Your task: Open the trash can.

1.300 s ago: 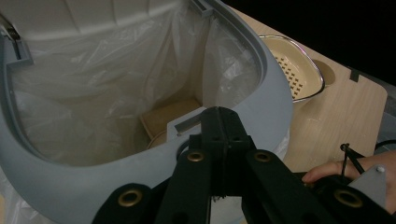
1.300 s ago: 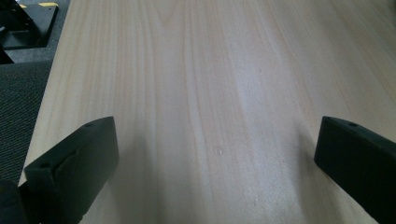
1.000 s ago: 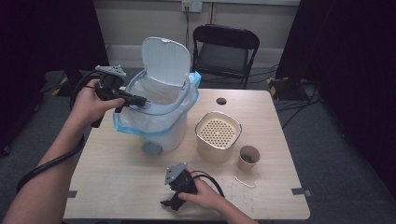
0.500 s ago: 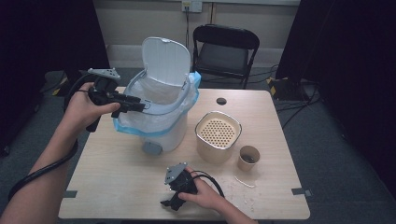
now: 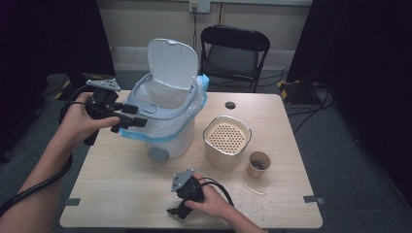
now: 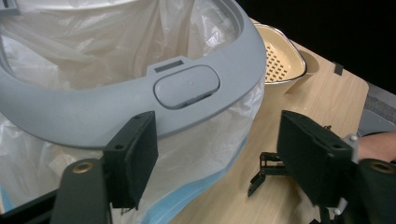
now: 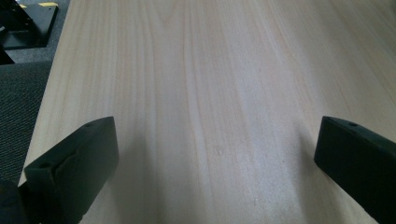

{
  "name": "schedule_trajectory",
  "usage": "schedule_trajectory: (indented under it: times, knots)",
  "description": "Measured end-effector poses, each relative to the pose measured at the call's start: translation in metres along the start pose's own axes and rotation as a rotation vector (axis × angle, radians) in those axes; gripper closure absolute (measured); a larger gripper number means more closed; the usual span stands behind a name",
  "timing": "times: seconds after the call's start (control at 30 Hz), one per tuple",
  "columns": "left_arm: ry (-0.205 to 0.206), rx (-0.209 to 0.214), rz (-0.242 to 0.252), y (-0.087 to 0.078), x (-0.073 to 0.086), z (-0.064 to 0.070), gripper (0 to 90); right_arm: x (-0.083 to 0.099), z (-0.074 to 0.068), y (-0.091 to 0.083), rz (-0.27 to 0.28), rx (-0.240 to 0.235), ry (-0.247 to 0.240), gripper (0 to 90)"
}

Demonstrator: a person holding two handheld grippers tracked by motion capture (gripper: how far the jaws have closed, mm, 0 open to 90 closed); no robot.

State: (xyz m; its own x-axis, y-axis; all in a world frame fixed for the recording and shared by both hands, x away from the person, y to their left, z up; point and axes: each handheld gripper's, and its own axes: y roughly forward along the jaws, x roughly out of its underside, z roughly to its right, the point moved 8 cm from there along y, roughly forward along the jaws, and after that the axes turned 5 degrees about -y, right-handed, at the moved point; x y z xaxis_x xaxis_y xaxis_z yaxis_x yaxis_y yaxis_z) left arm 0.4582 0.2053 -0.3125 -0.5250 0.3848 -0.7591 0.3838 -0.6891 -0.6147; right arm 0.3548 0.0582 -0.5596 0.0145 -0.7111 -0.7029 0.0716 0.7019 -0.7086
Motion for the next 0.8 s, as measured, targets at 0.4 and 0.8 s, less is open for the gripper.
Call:
schedule_trajectory:
  times: [0.4,0.8]
  knots:
    - [0.002,0.034,0.014,0.002,0.016,0.006,19.5,0.0,0.001,0.0,0.005,0.002,-0.007,0.0]
    - [-0.014,0.044,0.005,0.012,0.042,0.002,19.5,0.0,0.001,0.0,0.004,0.0,-0.01,0.0]
